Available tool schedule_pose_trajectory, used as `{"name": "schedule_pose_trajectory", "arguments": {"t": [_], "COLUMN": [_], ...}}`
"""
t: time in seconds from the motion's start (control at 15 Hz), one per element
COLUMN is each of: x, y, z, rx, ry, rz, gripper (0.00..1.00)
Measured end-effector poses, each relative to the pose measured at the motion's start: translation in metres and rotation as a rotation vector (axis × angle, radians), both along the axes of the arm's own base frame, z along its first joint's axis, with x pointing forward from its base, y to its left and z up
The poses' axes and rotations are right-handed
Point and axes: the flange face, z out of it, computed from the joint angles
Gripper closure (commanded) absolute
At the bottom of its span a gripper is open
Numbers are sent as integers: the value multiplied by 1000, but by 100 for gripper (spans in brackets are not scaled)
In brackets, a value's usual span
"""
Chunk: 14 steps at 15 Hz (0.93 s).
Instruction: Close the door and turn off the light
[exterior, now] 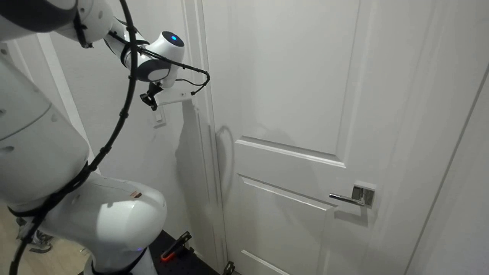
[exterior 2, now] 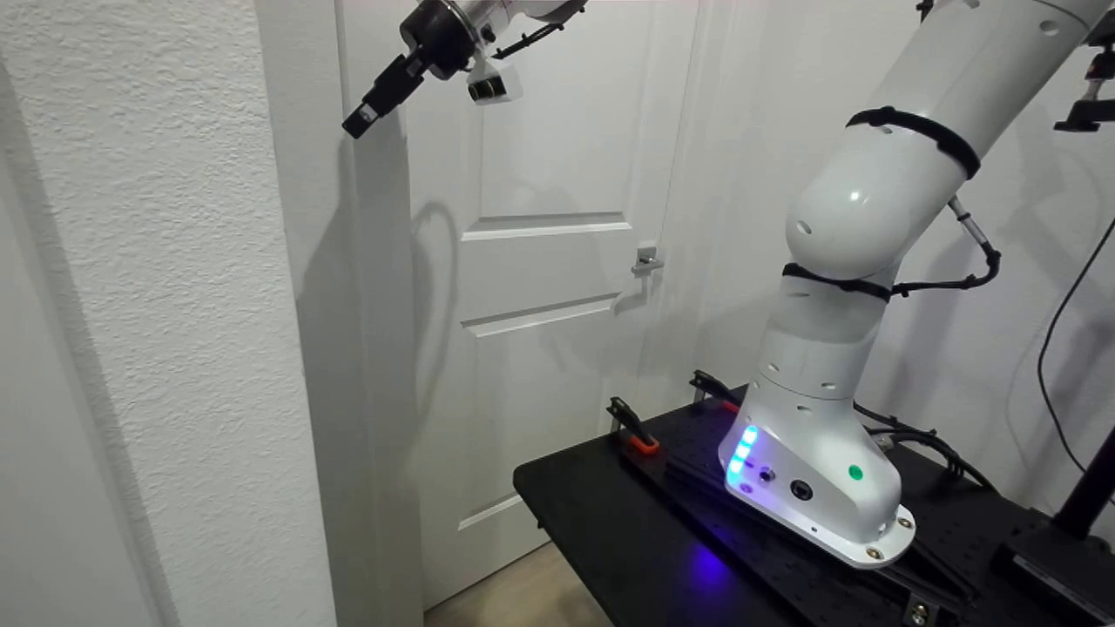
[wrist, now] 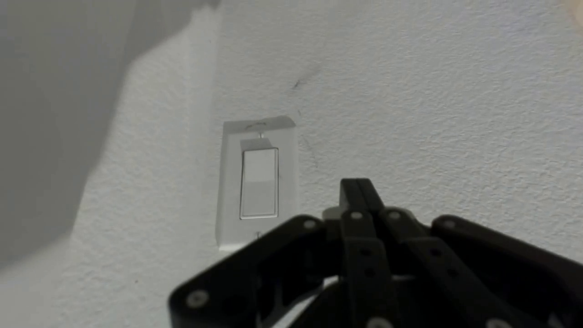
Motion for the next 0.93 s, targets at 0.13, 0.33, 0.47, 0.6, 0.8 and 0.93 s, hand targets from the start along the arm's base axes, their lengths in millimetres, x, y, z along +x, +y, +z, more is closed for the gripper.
{"name": "schedule_pose_trajectory", "arguments": {"t": [0.13, 0.33, 0.47, 0.6, 0.8, 0.93], "x": [3, 6, 8, 9, 8, 8], "y": [7, 16, 20, 23, 29, 32], "z": [-9, -18, -21, -25, -30, -35], "rx": [-8, -11, -9, -5, 2, 8], "ry": [-18, -57, -85, -110, -128, -137], "rz": [-16, -49, -73, -91, -108, -113], "gripper": [100, 100, 100, 100, 100, 100]}}
